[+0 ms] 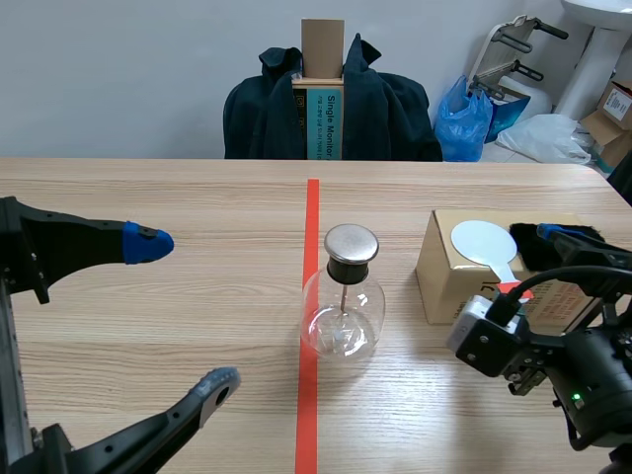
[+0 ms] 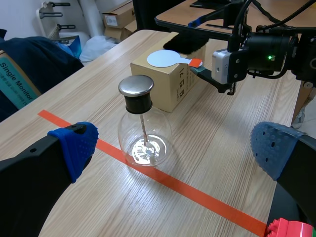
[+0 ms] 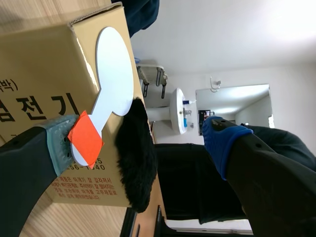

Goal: Do the electroscope experiment.
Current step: 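Return to the home posture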

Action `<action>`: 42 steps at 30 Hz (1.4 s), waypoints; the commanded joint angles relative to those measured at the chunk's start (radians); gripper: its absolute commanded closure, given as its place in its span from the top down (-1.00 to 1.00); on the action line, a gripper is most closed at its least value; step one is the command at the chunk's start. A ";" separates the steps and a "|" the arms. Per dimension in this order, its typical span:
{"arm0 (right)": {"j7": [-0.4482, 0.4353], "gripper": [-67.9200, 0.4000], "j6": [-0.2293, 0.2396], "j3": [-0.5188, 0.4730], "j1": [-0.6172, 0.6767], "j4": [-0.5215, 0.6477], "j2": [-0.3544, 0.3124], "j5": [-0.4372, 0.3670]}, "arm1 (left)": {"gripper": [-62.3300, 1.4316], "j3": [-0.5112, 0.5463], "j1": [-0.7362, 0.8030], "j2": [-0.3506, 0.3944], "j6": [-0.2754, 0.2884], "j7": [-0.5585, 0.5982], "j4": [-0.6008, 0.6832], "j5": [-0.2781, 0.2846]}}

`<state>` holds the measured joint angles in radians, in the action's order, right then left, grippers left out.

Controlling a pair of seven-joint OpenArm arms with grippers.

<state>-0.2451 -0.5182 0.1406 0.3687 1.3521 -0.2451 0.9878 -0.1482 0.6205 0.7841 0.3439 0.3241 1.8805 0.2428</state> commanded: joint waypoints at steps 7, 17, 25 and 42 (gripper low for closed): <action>-0.107 0.44 -0.005 -0.002 0.136 0.031 -0.116 -0.154 | 1.00 -0.003 -0.006 -0.008 0.002 0.000 0.006 0.007; -0.182 0.51 0.020 -0.002 0.365 0.125 -0.244 -0.516 | 1.00 -0.003 -0.005 -0.022 0.002 -0.014 0.006 0.007; -0.214 1.00 0.109 -0.105 0.489 0.465 -0.281 -1.094 | 1.00 -0.003 -0.006 -0.045 0.002 -0.036 0.006 0.007; -0.011 1.00 0.515 -0.264 0.360 0.752 -0.283 -1.370 | 1.00 -0.003 -0.006 -0.055 0.002 -0.037 0.006 0.007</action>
<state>-0.2378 -0.0002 -0.1223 0.7372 2.1086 -0.5236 -0.3824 -0.1482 0.6174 0.7341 0.3439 0.2668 1.8801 0.2428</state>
